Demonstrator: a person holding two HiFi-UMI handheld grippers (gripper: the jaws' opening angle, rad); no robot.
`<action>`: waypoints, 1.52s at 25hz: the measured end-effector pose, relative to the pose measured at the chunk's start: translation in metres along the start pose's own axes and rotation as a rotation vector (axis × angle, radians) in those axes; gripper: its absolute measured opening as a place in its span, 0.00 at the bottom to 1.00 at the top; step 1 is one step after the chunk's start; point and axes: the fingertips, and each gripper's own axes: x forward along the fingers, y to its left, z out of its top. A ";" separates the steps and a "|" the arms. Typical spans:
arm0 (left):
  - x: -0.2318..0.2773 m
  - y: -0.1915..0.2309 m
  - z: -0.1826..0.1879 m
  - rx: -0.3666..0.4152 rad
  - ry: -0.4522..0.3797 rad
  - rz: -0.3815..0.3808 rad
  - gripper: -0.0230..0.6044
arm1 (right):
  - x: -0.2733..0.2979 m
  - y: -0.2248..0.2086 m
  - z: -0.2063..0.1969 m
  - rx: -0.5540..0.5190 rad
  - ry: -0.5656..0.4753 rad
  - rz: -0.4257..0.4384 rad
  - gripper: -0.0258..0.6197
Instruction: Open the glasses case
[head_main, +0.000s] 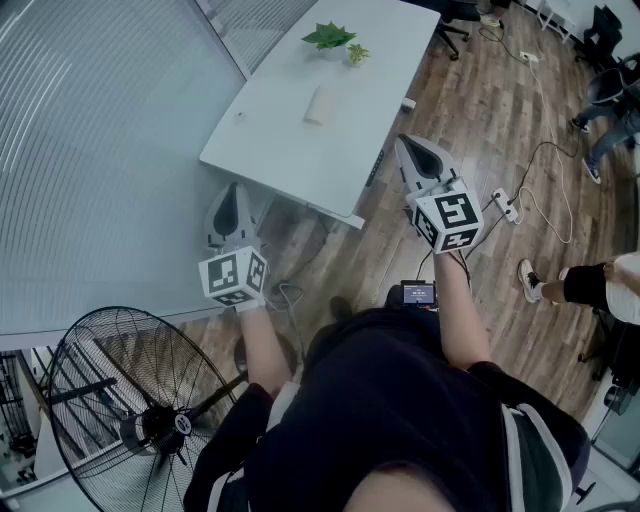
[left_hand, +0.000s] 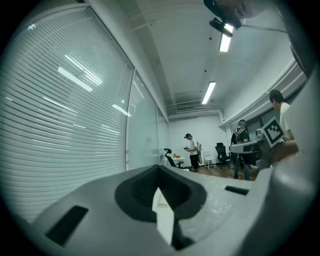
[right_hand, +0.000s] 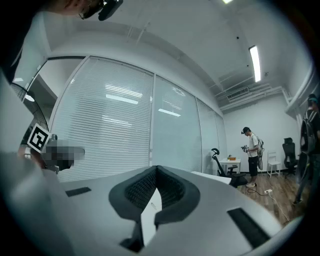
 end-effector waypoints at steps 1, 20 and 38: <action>0.000 -0.002 0.000 0.000 0.001 0.001 0.03 | 0.000 -0.001 0.000 0.001 0.000 0.002 0.06; 0.002 -0.032 0.001 0.003 0.022 0.056 0.03 | -0.020 -0.020 -0.005 0.019 -0.027 0.035 0.06; 0.071 -0.046 -0.017 0.039 0.065 0.060 0.03 | 0.016 -0.075 -0.045 0.074 0.005 0.028 0.06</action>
